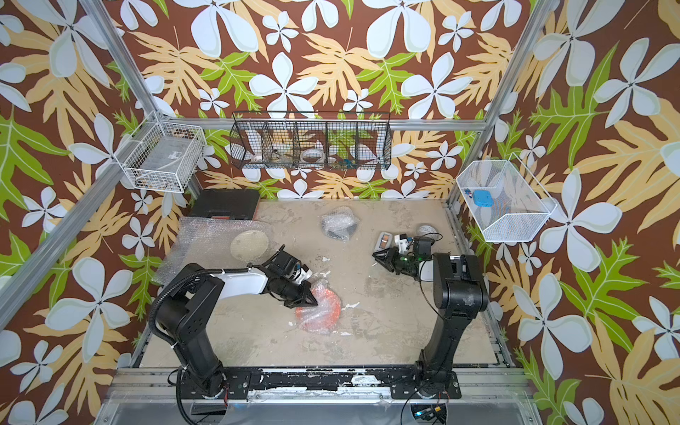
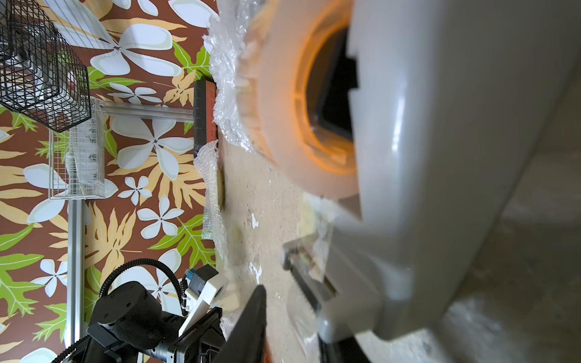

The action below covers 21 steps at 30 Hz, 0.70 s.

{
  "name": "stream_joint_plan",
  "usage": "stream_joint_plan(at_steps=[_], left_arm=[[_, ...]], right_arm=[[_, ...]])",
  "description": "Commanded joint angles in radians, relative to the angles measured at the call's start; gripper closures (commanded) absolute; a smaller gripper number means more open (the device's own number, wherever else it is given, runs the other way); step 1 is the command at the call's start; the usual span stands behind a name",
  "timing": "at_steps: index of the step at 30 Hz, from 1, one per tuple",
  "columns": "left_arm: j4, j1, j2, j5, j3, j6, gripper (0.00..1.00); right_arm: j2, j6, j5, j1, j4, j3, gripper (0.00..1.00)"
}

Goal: Wrap dinner plates in bubble wrap
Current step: Tear off the tape using the Tape Cutter.

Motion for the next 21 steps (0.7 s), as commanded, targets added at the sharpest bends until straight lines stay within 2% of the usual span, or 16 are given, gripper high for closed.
stream_joint_plan(at_steps=[1, 19, 21], left_arm=[[-0.076, 0.0, 0.004, -0.101, -0.008, -0.006, 0.95], [-0.077, -0.001, 0.007, -0.1, -0.009, -0.006, 0.95], [-0.076, 0.0, 0.007, -0.1, -0.007, -0.007, 0.95]], right_arm=[[0.003, -0.026, 0.034, 0.0, 0.003, 0.01, 0.76], [0.007, -0.073, 0.065, 0.0, -0.065, 0.018, 0.92], [0.009, -0.079, 0.07, -0.001, -0.077, 0.021, 0.97]])
